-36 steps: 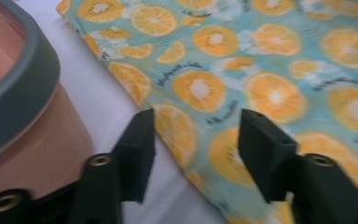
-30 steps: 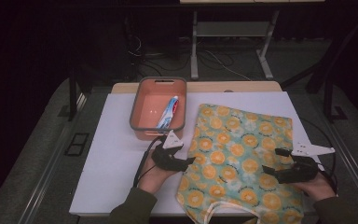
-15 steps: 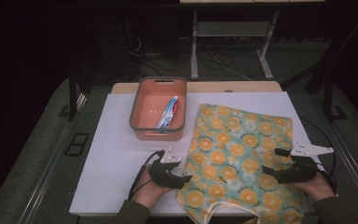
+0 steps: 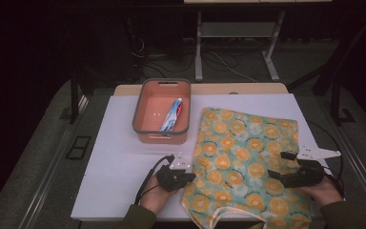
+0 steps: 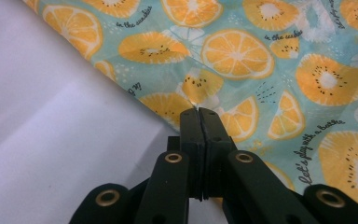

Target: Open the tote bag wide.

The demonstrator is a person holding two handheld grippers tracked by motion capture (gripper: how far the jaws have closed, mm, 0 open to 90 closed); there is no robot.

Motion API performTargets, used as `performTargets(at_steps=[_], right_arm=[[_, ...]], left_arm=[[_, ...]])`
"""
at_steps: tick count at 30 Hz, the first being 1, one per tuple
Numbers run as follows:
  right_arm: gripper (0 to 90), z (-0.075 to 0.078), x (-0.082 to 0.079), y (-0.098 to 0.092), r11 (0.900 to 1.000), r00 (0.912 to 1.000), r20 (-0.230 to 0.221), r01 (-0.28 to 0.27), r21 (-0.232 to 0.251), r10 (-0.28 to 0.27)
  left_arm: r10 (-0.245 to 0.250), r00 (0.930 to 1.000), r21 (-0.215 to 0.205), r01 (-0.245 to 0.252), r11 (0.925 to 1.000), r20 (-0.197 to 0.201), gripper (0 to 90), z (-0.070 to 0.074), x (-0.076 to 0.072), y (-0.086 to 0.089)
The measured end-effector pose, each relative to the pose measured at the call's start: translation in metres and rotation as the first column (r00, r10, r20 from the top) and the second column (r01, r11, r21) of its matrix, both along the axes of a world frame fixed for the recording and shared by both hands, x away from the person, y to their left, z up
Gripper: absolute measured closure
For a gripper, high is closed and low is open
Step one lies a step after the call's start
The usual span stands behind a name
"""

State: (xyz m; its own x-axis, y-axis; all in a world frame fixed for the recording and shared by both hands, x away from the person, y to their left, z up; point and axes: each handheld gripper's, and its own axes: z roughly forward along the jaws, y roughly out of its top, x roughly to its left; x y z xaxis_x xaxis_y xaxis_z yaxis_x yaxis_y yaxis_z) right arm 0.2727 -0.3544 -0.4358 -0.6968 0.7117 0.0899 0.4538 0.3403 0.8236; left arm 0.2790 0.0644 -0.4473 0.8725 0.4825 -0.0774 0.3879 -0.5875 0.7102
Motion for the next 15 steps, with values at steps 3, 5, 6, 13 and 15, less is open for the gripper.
performTargets(at_steps=[3,5,6,13,15], right_arm=[[9.3,0.000,0.000,0.000,1.000,1.0000,0.001,0.000,0.001,0.000],[9.3,0.000,0.000,0.000,1.000,1.0000,0.000,0.001,0.001,-0.001],[9.3,0.000,0.000,0.000,1.000,1.0000,-0.001,0.001,0.000,-0.001],[9.3,-0.001,0.001,0.000,1.000,1.0000,-0.001,0.005,-0.003,-0.005],[9.3,-0.001,0.001,0.000,1.000,1.0000,-0.001,0.006,-0.003,-0.006]], left_arm=[[0.010,0.9998,-0.010,-0.010,0.9999,0.016,89.5,0.003,0.002,0.000],[0.021,0.9993,-0.020,-0.020,0.9996,0.031,89.5,0.007,0.007,0.002],[0.031,0.9987,-0.021,-0.030,0.9993,0.040,89.5,0.009,0.011,0.003],[0.113,0.9881,-0.010,-0.112,0.9936,0.105,89.5,0.012,0.050,0.007],[0.134,0.9843,-0.004,-0.135,0.9909,0.115,89.4,0.011,0.059,0.006]])
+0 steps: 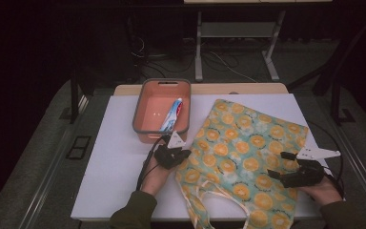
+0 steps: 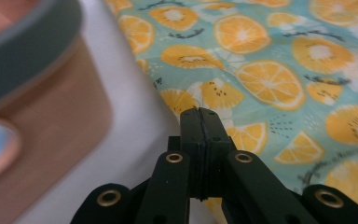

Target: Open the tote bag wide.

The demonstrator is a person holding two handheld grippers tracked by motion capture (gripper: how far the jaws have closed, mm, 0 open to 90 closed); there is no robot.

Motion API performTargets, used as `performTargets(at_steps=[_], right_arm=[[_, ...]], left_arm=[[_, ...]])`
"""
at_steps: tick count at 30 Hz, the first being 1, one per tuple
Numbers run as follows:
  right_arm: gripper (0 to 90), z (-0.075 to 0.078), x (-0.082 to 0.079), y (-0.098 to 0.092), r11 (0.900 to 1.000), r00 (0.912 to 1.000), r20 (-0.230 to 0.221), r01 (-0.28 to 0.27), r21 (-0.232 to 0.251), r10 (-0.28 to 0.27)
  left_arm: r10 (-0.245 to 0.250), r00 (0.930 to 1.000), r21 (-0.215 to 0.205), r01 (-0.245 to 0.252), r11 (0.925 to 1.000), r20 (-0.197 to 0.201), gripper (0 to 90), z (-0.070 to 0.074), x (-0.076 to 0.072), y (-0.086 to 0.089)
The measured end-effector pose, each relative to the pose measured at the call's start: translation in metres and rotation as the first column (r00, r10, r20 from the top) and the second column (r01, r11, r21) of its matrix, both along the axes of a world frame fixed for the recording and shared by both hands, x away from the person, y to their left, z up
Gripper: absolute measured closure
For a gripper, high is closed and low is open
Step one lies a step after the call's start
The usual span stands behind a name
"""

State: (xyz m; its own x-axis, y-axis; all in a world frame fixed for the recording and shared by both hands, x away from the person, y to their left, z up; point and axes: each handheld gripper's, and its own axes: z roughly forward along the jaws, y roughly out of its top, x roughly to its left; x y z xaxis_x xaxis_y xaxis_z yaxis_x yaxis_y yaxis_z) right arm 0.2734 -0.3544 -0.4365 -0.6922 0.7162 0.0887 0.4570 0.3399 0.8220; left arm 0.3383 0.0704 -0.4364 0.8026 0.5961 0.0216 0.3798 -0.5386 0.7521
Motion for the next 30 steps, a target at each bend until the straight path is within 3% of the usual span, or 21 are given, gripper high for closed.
performTargets(at_steps=[3,6,7,8,9,10,11,12,17,21,23,24,25,26,27,30], right_arm=[[9.3,0.000,0.000,0.000,1.000,1.0000,-0.001,0.000,0.000,0.000],[9.3,0.000,0.000,0.000,1.000,1.0000,0.000,0.000,0.004,0.000],[9.3,0.000,0.000,0.000,1.000,1.0000,0.000,0.000,0.004,0.000],[9.3,0.000,0.000,-0.001,1.000,1.0000,0.000,0.000,0.004,0.000],[9.3,0.001,-0.001,-0.001,1.000,1.0000,0.001,-0.001,0.004,0.001],[9.3,0.001,-0.001,-0.001,1.000,1.0000,0.002,-0.002,0.004,0.002],[9.3,0.001,-0.001,-0.001,1.000,1.0000,0.002,-0.002,0.004,0.002],[9.3,0.001,-0.001,0.000,1.000,1.0000,0.002,-0.002,0.005,0.002],[9.3,0.000,-0.001,0.000,1.000,1.0000,-0.001,-0.005,-0.002,0.005],[9.3,0.000,-0.001,0.001,1.000,1.0000,0.002,-0.005,-0.003,0.005],[9.3,0.000,-0.001,0.001,1.000,1.0000,0.002,-0.005,-0.004,0.005],[9.3,0.000,-0.001,0.001,1.000,1.0000,0.002,-0.005,-0.004,0.005],[9.3,0.000,-0.001,0.001,1.000,1.0000,0.001,-0.003,-0.004,0.003],[9.3,0.000,0.000,0.000,1.000,1.0000,0.001,-0.004,-0.004,0.004],[9.3,0.000,0.000,0.001,1.000,1.0000,0.003,-0.005,-0.003,0.005],[9.3,0.000,0.000,0.001,1.000,1.0000,0.002,-0.005,-0.005,0.005]], left_arm=[[0.025,0.9997,-0.024,-0.024,0.9994,0.001,87.7,-0.002,0.007,0.001],[0.037,0.9993,-0.033,-0.037,0.9988,-0.003,71.4,0.000,0.003,0.005],[0.040,0.9992,-0.046,-0.040,0.9982,-0.011,71.4,0.002,0.001,0.008],[0.047,0.9988,-0.061,-0.047,0.9970,-0.015,60.0,0.005,-0.002,0.010],[0.046,0.9988,-0.067,-0.047,0.9967,-0.017,56.3,0.007,-0.006,0.013],[0.044,0.9986,-0.078,-0.046,0.9959,-0.028,50.8,0.009,-0.011,0.016],[0.040,0.9982,-0.092,-0.044,0.9948,-0.045,50.8,0.010,-0.015,0.018],[0.035,0.9974,-0.099,-0.041,0.9942,-0.064,43.6,0.011,-0.019,0.021],[0.017,0.9925,-0.068,-0.025,0.9974,-0.121,37.1,0.004,-0.040,0.029],[0.009,0.9859,-0.008,-0.010,0.9999,-0.167,40.1,-0.010,-0.042,0.028],[0.005,0.9903,0.012,-0.004,0.9999,-0.139,53.7,-0.010,-0.042,0.025],[-0.008,0.9916,0.018,0.010,0.9998,-0.129,53.7,-0.010,-0.042,0.024],[-0.019,0.9928,0.027,0.022,0.9994,-0.118,72.0,-0.009,-0.042,0.023],[-0.030,0.9942,0.039,0.035,0.9986,-0.104,81.8,-0.009,-0.042,0.021],[-0.040,0.9941,0.039,0.044,0.9983,-0.101,86.8,-0.009,-0.041,0.020],[-0.017,0.9972,0.051,0.021,0.9985,-0.073,88.7,-0.007,-0.031,0.016]])
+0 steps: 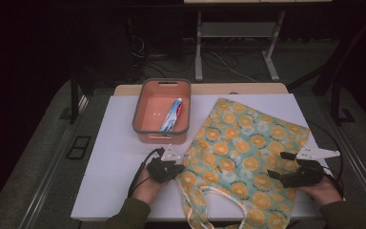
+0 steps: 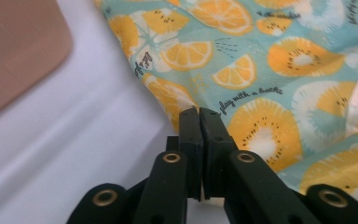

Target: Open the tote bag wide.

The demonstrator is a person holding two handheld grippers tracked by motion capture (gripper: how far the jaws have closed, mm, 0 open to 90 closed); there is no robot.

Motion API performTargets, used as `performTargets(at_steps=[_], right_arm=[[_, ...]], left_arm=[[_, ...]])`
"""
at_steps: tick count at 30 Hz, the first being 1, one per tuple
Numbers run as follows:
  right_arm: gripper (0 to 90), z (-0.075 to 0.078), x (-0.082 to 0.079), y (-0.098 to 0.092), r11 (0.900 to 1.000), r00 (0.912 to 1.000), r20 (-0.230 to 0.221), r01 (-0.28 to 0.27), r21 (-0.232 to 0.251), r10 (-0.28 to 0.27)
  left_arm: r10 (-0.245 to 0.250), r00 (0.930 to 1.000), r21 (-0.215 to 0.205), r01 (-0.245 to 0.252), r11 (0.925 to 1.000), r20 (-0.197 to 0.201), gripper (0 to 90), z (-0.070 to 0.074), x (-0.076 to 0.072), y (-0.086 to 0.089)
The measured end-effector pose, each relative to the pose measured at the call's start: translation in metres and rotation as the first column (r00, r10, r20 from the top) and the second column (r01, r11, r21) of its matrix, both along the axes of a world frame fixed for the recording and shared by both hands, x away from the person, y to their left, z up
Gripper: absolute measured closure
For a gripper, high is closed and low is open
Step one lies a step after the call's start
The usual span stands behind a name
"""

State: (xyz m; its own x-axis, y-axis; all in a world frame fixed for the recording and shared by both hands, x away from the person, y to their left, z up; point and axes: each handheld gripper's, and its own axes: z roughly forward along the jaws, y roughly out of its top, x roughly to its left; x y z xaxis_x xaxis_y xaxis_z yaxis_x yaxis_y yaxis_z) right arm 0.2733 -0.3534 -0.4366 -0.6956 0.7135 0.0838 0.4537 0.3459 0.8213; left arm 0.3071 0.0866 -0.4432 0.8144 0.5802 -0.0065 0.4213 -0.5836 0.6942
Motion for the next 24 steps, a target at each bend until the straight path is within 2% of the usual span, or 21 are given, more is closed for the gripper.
performTargets(at_steps=[2,6,10,11,12,15,16,19,20,22,24], right_arm=[[9.3,0.000,0.000,0.000,1.000,1.0000,-0.001,0.002,0.000,-0.002],[9.3,0.000,0.000,0.000,1.000,1.0000,0.000,0.003,0.000,-0.003],[9.3,0.000,0.001,0.000,1.000,1.0000,-0.002,-0.001,-0.004,0.001],[9.3,0.000,0.000,0.001,1.000,1.0000,0.000,-0.003,-0.005,0.003],[9.3,0.000,0.000,0.001,1.000,1.0000,0.000,-0.003,-0.005,0.003],[9.3,0.002,-0.001,0.000,1.000,1.0000,-0.007,-0.003,0.000,0.003],[9.3,0.002,-0.001,0.000,1.000,1.0000,-0.007,-0.003,0.000,0.003],[9.4,0.007,-0.003,0.003,1.000,0.9995,-0.028,-0.017,0.001,0.017],[9.4,0.007,-0.003,0.003,1.000,0.9995,-0.028,-0.017,0.001,0.017],[9.4,0.010,-0.005,0.008,1.000,0.9993,-0.031,-0.018,0.000,0.018],[9.9,0.016,-0.007,0.019,0.999,0.9984,-0.038,-0.042,0.002,0.042]], left_arm=[[0.041,0.9986,-0.001,-0.041,0.9991,0.032,89.0,0.001,0.011,0.001],[0.106,0.9929,-0.020,-0.105,0.9943,0.055,88.3,-0.001,0.028,0.006],[0.114,0.9916,-0.034,-0.112,0.9932,0.062,84.0,-0.004,0.031,0.010],[0.116,0.9915,-0.041,-0.113,0.9927,0.059,73.8,-0.003,0.030,0.010],[0.119,0.9908,-0.045,-0.116,0.9923,0.066,73.8,-0.001,0.029,0.012],[0.119,0.9905,-0.102,-0.111,0.9886,0.069,59.1,0.008,0.022,0.019],[0.116,0.9912,-0.123,-0.108,0.9866,0.063,59.1,0.010,0.019,0.022],[0.113,0.9918,-0.162,-0.101,0.9816,0.060,44.3,0.018,0.009,0.033],[0.112,0.9919,-0.175,-0.100,0.9794,0.059,44.3,0.020,0.006,0.036],[0.104,0.9924,-0.191,-0.089,0.9775,0.067,38.4,0.023,0.000,0.043],[0.102,0.9930,-0.198,-0.089,0.9762,0.059,29.3,0.023,-0.004,0.050]])
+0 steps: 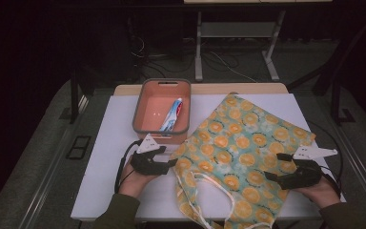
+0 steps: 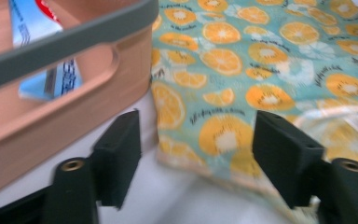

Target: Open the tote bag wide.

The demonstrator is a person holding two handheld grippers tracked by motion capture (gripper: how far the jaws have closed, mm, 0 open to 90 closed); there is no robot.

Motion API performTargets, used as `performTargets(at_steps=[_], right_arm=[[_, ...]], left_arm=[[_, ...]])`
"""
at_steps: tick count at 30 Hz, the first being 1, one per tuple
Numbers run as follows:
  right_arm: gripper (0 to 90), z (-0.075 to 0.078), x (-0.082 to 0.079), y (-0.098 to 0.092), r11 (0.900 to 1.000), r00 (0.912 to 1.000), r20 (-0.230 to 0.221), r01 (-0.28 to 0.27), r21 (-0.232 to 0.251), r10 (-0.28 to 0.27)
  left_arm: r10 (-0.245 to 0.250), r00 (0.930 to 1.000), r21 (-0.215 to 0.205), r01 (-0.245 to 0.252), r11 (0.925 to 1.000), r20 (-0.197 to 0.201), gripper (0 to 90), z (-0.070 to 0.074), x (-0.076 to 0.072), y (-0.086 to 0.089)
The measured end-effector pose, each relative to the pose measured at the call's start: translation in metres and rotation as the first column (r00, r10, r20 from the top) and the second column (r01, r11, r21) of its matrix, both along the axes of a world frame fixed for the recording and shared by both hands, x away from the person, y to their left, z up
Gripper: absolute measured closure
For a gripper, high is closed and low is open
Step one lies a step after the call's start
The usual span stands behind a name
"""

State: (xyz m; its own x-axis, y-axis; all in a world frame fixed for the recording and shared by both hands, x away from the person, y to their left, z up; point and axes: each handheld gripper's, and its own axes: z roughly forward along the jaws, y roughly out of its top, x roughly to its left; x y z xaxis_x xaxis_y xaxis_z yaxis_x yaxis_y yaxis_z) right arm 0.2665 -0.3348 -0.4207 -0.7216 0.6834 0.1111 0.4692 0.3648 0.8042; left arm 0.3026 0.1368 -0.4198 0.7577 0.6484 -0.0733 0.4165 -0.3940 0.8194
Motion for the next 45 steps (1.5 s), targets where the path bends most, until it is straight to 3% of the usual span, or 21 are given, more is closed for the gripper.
performTargets(at_steps=[10,12,13,16,17,18,19,20,21,22,23,24,28,33,37,40,42,43,45], right_arm=[[18.1,0.005,-0.003,0.038,0.995,0.9945,-0.022,-0.102,0.008,0.102],[18.4,0.005,-0.005,0.053,0.989,0.9884,-0.036,-0.147,0.022,0.148],[18.4,0.005,-0.005,0.053,0.989,0.9884,-0.036,-0.147,0.022,0.148],[21.2,0.004,-0.012,0.079,0.973,0.9718,-0.048,-0.231,0.014,0.231],[21.2,0.004,-0.012,0.079,0.973,0.9718,-0.048,-0.231,0.014,0.231],[22.3,0.003,-0.017,0.093,0.961,0.9595,-0.047,-0.278,0.012,0.278],[23.1,0.003,-0.019,0.099,0.954,0.9527,-0.051,-0.299,0.014,0.300],[23.1,0.003,-0.019,0.099,0.954,0.9527,-0.051,-0.299,0.014,0.300],[24.2,0.002,-0.024,0.110,0.941,0.9390,-0.058,-0.339,0.018,0.339],[25.7,0.001,-0.027,0.116,0.934,0.9319,-0.062,-0.357,0.021,0.357],[25.7,0.001,-0.027,0.116,0.934,0.9319,-0.062,-0.357,0.021,0.357],[27.6,0.000,-0.032,0.125,0.918,0.9157,-0.069,-0.395,0.023,0.396],[30.9,-0.003,-0.043,0.143,0.885,0.8802,-0.090,-0.465,0.031,0.466],[33.5,-0.004,-0.060,0.162,0.837,0.8292,-0.114,-0.546,0.043,0.547],[36.6,-0.010,-0.071,0.175,0.799,0.7894,-0.139,-0.601,0.022,0.598],[48.1,-0.017,-0.076,0.182,0.780,0.7756,-0.158,-0.624,-0.048,0.611],[67.9,-0.019,-0.075,0.182,0.770,0.7657,-0.171,-0.636,-0.055,0.620],[74.2,-0.019,-0.073,0.181,0.769,0.7647,-0.175,-0.637,-0.060,0.620],[84.0,-0.018,-0.070,0.178,0.776,0.7726,-0.166,-0.628,-0.058,0.613]], left_arm=[[0.000,0.9999,-0.036,0.000,0.9993,-0.013,5.9,-0.006,-0.023,0.022],[0.001,0.9999,-0.040,-0.002,0.9992,-0.015,0.2,-0.007,-0.026,0.023],[0.001,0.9998,-0.036,-0.002,0.9994,-0.018,0.2,-0.008,-0.026,0.023],[0.008,0.9998,-0.026,-0.008,0.9996,-0.017,0.0,-0.010,-0.025,0.023],[0.007,0.9998,-0.028,-0.007,0.9996,-0.019,0.0,-0.010,-0.024,0.022],[0.005,0.9998,-0.028,-0.005,0.9996,-0.021,0.0,-0.011,-0.024,0.021],[0.002,0.9998,-0.026,-0.003,0.9997,-0.022,0.0,-0.011,-0.024,0.021],[0.000,0.9997,-0.024,-0.001,0.9997,-0.024,0.0,-0.011,-0.024,0.020],[-0.002,0.9997,-0.023,0.001,0.9997,-0.025,0.0,-0.011,-0.024,0.020],[-0.003,0.9997,-0.018,0.003,0.9998,-0.026,0.0,-0.012,-0.023,0.020],[-0.003,0.9997,-0.018,0.003,0.9998,-0.026,0.0,-0.012,-0.023,0.020],[-0.002,0.9997,-0.017,0.001,0.9999,-0.026,0.0,-0.012,-0.023,0.020],[0.003,0.9997,-0.017,-0.004,0.9999,-0.025,0.0,-0.012,-0.022,0.021],[-0.001,0.9996,-0.012,0.000,0.9999,-0.027,0.0,-0.013,-0.021,0.020],[-0.004,0.9996,-0.008,0.003,1.0000,-0.028,0.0,-0.013,-0.021,0.020],[-0.010,0.9995,-0.005,0.010,0.9999,-0.030,0.0,-0.014,-0.021,0.019],[-0.015,0.9994,0.002,0.015,0.9999,-0.031,0.0,-0.014,-0.021,0.019],[-0.015,0.9994,0.002,0.015,0.9999,-0.031,0.0,-0.014,-0.021,0.019],[-0.019,0.9993,0.008,0.019,0.9998,-0.031,0.0,-0.014,-0.021,0.018]])
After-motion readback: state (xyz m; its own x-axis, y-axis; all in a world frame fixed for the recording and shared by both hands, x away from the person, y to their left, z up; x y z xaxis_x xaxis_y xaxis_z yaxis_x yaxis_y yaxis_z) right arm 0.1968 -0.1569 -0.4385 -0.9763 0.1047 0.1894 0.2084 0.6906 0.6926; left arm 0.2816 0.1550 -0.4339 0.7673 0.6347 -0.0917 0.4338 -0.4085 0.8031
